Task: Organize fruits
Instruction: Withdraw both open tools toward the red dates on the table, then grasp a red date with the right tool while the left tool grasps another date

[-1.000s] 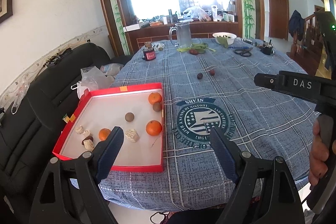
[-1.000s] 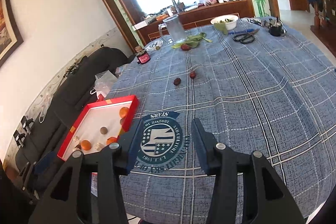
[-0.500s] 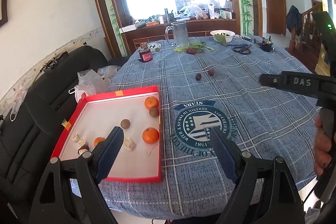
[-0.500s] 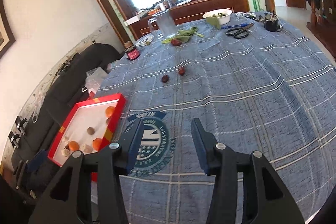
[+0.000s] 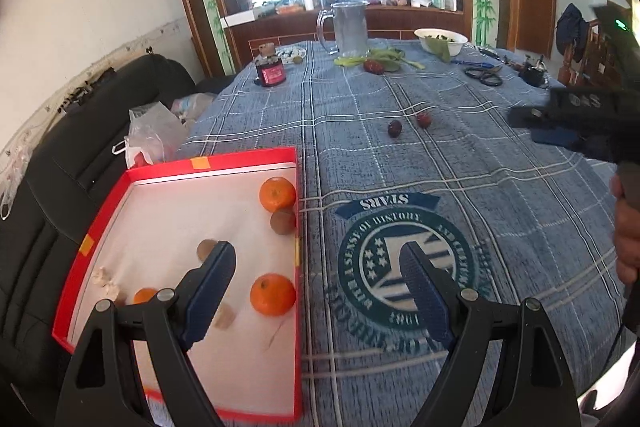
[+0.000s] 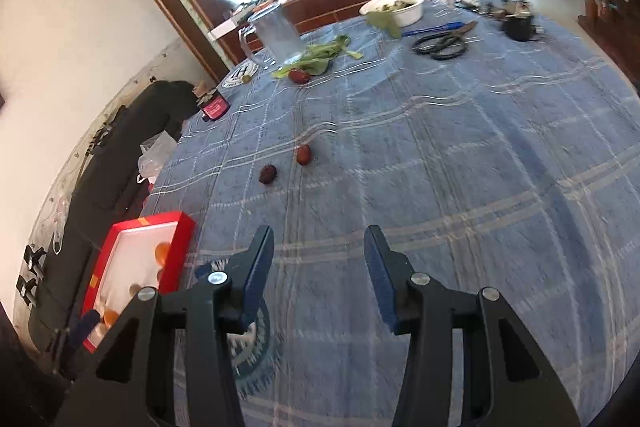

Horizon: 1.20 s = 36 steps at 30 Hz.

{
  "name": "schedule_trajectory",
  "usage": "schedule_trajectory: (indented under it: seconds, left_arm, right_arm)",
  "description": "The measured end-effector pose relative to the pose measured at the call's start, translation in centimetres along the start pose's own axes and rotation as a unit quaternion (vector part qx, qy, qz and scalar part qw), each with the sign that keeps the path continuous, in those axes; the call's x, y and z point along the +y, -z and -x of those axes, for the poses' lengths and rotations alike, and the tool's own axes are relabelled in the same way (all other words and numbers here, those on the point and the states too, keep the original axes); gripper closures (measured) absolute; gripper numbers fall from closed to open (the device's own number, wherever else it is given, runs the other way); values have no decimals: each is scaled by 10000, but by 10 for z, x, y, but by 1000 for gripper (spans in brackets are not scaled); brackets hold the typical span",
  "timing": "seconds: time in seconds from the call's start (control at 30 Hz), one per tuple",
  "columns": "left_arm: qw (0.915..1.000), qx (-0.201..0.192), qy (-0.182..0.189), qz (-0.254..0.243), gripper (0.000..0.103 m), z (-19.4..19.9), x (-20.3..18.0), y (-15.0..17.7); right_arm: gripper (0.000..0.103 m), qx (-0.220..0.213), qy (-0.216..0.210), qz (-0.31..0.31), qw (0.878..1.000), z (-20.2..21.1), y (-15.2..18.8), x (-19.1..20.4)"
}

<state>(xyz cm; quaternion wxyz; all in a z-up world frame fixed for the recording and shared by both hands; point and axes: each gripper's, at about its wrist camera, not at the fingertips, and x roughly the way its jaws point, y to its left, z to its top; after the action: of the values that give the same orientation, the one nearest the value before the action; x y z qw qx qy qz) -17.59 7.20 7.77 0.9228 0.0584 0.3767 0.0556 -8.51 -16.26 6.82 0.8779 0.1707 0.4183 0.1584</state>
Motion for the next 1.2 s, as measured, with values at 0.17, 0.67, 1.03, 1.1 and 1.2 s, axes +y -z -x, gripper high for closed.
schedule_trajectory:
  seconds: [0.17,0.67,1.03,1.1,1.2]
  left_arm:
    - [9999,46,71,76,19,-8,9,-13]
    - [9996,202,136,116,19,-41,29,-29]
    - [9996,273,89,85,19,-53,17,-40]
    - [9996,274,27,25,19,-57,10,-45]
    - [9998,222,6,22,19,-62,1,-53]
  right_arm:
    - [54,312,-98,155,9993,-57,-34,23]
    - [69,958,469,-56,9943,-170,-75,25]
    - [84,771,502,3,9958,-162,-75,16]
    - [84,672,460,23,9967,-151,-74,13]
    - [84,560,406,52,9976,-131,-71,1]
